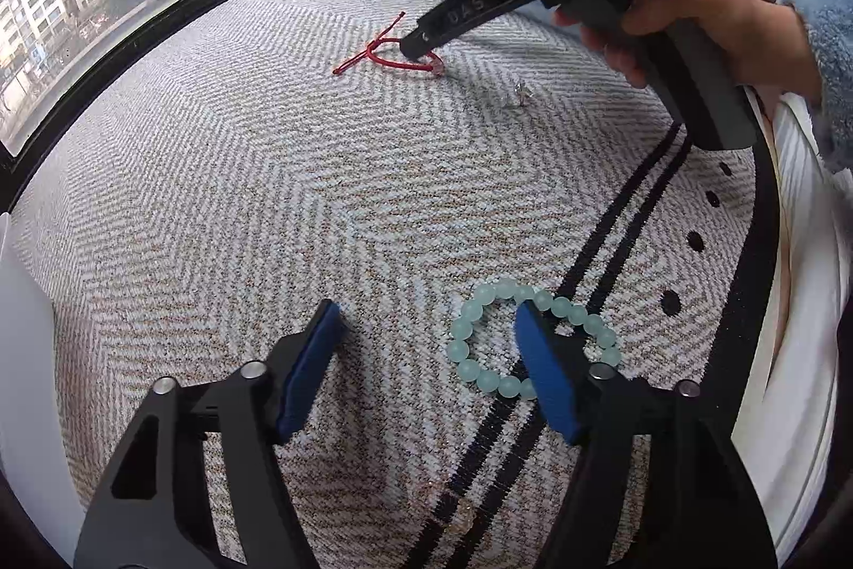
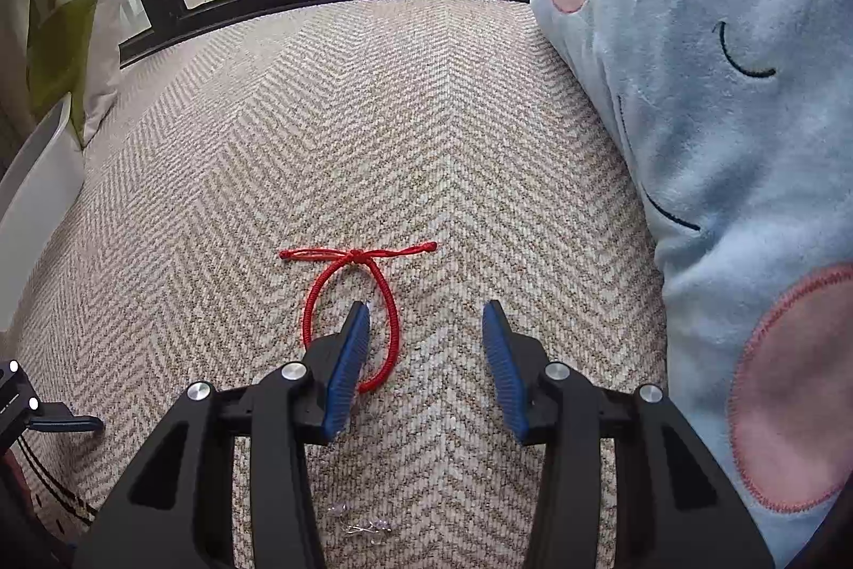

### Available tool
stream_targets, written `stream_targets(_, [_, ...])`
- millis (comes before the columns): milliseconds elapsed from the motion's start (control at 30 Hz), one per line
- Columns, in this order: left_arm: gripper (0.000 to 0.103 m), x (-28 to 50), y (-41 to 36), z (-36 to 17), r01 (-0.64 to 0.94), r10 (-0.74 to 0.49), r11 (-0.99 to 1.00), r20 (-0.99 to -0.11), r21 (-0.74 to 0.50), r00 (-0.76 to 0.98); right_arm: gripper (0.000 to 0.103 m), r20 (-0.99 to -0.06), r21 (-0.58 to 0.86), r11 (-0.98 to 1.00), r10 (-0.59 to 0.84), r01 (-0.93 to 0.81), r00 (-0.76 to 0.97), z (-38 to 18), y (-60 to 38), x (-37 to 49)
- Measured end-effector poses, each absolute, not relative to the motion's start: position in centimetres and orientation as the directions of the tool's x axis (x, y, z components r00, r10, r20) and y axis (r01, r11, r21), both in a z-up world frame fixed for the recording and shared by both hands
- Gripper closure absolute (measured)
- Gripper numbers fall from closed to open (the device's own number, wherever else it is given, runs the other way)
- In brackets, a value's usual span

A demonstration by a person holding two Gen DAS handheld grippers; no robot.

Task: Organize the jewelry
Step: 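Grasp the red string bracelet with the right tool while the left tool grasps the pale green jade bracelet, then carry both bracelets over the white tray and open both tools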

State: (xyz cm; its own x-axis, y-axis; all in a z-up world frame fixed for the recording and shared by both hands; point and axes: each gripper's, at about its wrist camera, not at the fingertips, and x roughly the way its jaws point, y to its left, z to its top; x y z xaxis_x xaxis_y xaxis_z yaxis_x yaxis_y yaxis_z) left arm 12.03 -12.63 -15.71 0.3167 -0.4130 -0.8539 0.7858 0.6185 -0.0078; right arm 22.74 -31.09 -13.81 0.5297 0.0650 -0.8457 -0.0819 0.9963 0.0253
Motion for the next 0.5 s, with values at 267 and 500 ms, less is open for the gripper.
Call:
stream_targets(267, [0.095,11.2,-11.8,-14.8,0.816,-0.452,0.577,-0.843,-0.027,0.292,0.100,-0.840,-0.047,0.989,0.038,-0.142,0.542,-13.5,-29.7,22.6])
stream_targets(500, [0.095,11.9,-10.5,-13.6,0.787,-0.463,0.613,-0.841,-0.078,0.278,0.100,-0.835,-0.018,0.989,0.067,-0.148,0.547,-12.0,-29.3,21.9])
